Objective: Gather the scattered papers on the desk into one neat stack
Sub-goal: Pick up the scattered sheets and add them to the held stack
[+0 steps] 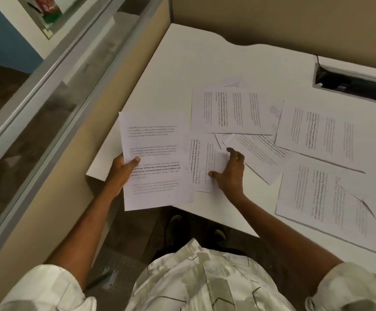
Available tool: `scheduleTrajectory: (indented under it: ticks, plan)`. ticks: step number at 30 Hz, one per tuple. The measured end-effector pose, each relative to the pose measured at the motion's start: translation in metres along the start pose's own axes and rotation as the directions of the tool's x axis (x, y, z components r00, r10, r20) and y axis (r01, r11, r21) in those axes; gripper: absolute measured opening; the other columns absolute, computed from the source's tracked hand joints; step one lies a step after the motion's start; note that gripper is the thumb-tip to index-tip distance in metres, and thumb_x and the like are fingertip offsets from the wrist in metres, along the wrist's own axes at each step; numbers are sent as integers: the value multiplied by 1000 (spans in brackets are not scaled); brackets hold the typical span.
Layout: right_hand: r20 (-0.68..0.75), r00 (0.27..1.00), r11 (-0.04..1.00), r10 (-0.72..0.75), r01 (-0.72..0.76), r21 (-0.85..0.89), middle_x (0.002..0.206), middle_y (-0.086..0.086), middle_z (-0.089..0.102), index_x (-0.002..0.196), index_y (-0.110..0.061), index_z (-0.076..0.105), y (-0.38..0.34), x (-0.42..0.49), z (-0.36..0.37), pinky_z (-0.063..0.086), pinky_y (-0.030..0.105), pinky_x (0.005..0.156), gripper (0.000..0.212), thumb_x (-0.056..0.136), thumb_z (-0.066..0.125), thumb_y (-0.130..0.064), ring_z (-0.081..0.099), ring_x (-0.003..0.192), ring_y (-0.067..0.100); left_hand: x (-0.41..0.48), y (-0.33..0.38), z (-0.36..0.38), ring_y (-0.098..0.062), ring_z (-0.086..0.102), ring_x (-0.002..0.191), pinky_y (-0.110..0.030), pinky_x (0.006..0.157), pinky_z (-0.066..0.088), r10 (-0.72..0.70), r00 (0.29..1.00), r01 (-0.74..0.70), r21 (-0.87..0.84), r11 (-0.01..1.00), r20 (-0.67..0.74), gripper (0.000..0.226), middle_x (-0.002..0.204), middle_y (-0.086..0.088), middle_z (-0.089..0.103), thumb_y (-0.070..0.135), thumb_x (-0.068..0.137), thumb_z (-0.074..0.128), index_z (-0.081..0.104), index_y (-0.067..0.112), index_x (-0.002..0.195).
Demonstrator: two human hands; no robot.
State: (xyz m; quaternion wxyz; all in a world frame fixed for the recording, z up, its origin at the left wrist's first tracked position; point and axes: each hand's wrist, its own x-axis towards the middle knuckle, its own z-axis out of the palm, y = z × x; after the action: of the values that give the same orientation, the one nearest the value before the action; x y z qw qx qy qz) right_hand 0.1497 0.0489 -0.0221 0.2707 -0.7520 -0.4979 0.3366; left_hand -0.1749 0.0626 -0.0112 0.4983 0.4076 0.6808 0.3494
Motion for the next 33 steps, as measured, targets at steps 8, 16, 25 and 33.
scheduleTrajectory:
  ticks: [8, 16, 25, 33]
  plan:
    - [-27, 974, 963, 224, -216, 164, 127, 16, 64, 141, -8, 40, 2, -1, -13, 58, 49, 98, 71, 85, 83, -5, 67, 113, 33, 45, 23, -16, -12, 77, 85, -28, 70, 60, -6, 989, 1, 34, 999, 146, 16, 97, 10, 80, 22, 100, 66, 68, 31, 113]
    - [36, 974, 975, 222, -221, -14, 122, 6, 70, 127, -10, 67, 24, -21, -67, 57, 43, 93, 29, 101, 66, -24, 69, 107, 27, 78, 1, -48, -28, 74, 97, -39, 76, 59, -55, 993, 56, -15, 998, 100, 22, 111, -4, 76, 16, 98, 66, 69, 23, 119]
    - [26, 982, 941, 187, -187, 284, 119, 26, 71, 124, 4, 66, 33, 38, -186, 59, 46, 82, 29, 101, 64, -14, 70, 98, 35, 92, -15, -51, -23, 76, 91, -35, 66, 60, -109, 991, 108, 27, 994, 79, 18, 96, 6, 80, 20, 96, 70, 70, 33, 109]
    - [-149, 944, 927, 294, -244, 283, 128, 19, 70, 131, 1, 62, 20, 136, -134, 59, 43, 90, 33, 100, 65, -12, 69, 110, 32, 79, -22, -49, -26, 76, 88, -34, 61, 62, -140, 990, 139, -36, 990, -15, 20, 93, 5, 81, 14, 94, 73, 72, 29, 107]
